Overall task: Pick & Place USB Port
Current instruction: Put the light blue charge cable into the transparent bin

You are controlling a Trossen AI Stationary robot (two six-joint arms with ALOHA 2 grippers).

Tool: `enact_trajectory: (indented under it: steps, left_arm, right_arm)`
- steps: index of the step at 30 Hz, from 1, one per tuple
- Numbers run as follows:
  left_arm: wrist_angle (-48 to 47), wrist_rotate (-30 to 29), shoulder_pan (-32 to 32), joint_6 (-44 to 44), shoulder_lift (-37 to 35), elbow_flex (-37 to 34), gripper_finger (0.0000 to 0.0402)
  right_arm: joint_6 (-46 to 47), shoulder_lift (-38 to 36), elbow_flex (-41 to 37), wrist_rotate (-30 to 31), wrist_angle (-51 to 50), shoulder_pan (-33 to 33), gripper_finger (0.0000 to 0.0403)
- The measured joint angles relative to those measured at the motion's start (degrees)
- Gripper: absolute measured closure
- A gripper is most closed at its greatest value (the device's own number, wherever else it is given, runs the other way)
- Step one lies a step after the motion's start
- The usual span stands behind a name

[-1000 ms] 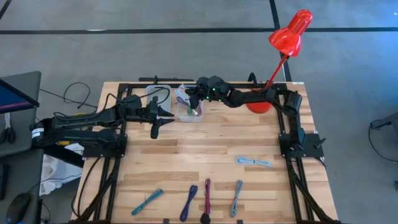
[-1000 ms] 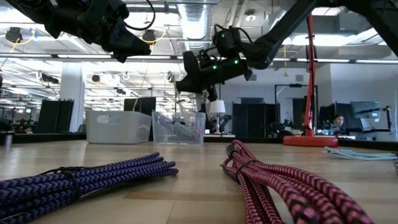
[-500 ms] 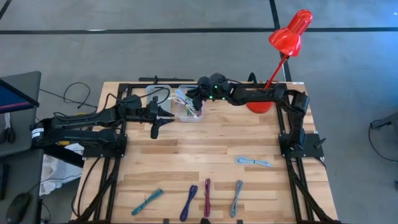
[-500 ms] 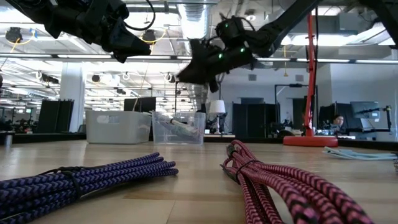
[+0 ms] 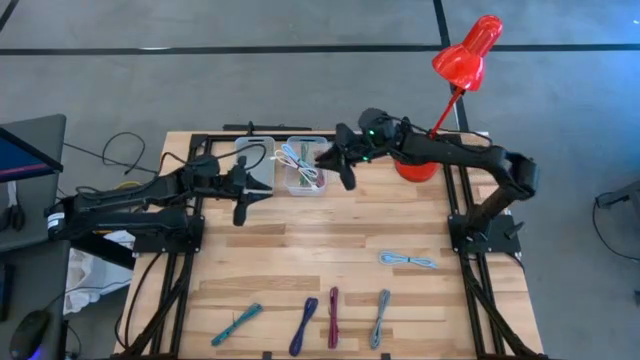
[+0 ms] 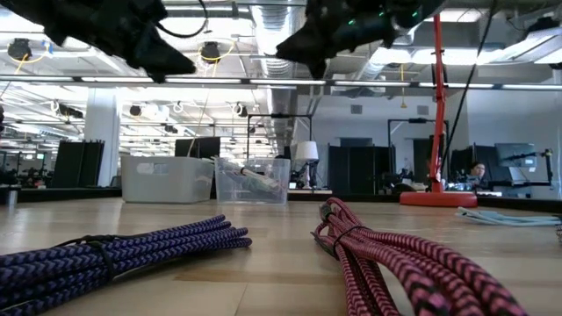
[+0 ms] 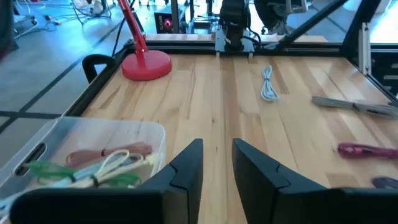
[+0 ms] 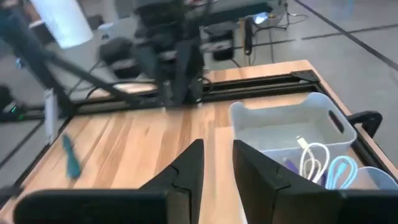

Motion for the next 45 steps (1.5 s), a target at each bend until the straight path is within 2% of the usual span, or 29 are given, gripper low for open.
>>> enact_trajectory:
  steps: [6, 9, 15, 20, 24, 31, 37, 45]
  left_arm:
    - [-9.06, 0.02, -0.03, -0.03, -10.54, 0.00, 0.0338]
    - [-9.88, 0.35, -0.32, -1.00, -13.82, -0.58, 0.0344]
    - [-10.12, 0.44, -2.39, -2.04, -16.10, -5.03, 0.0348]
    - [-10.12, 0.44, -3.54, -3.70, -16.26, -7.91, 0.0348]
    - [-9.96, 0.46, -3.83, -6.40, -16.26, -9.40, 0.0348]
    - [-9.73, 0.46, -3.83, -8.49, -16.23, -9.79, 0.0348]
    - [-9.55, 0.45, -3.83, -9.42, -16.23, -9.79, 0.0348]
    - [-8.33, 0.44, -3.83, -9.56, -16.23, -9.79, 0.0348]
  right_arm:
    - [-5.24, -7.61, -8.90, -0.10, 0.62, 3.19, 0.0327]
    - [-5.36, -11.61, -15.07, -0.09, 4.08, 4.38, 0.0327]
    - [-1.30, -20.91, -29.40, 0.00, 11.16, 6.64, 0.0327]
    - [5.69, -29.75, -38.96, 2.64, 10.91, 9.17, 0.0327]
    - [11.45, -36.52, -43.17, 7.02, 3.58, 11.74, 0.0327]
    - [23.56, -43.95, -43.40, 14.94, -19.92, 19.00, 0.0327]
    - [32.59, -46.62, -43.40, 22.72, -33.85, 25.10, 0.0327]
    - [37.08, -46.82, -43.40, 34.32, -48.08, 28.67, 0.0327]
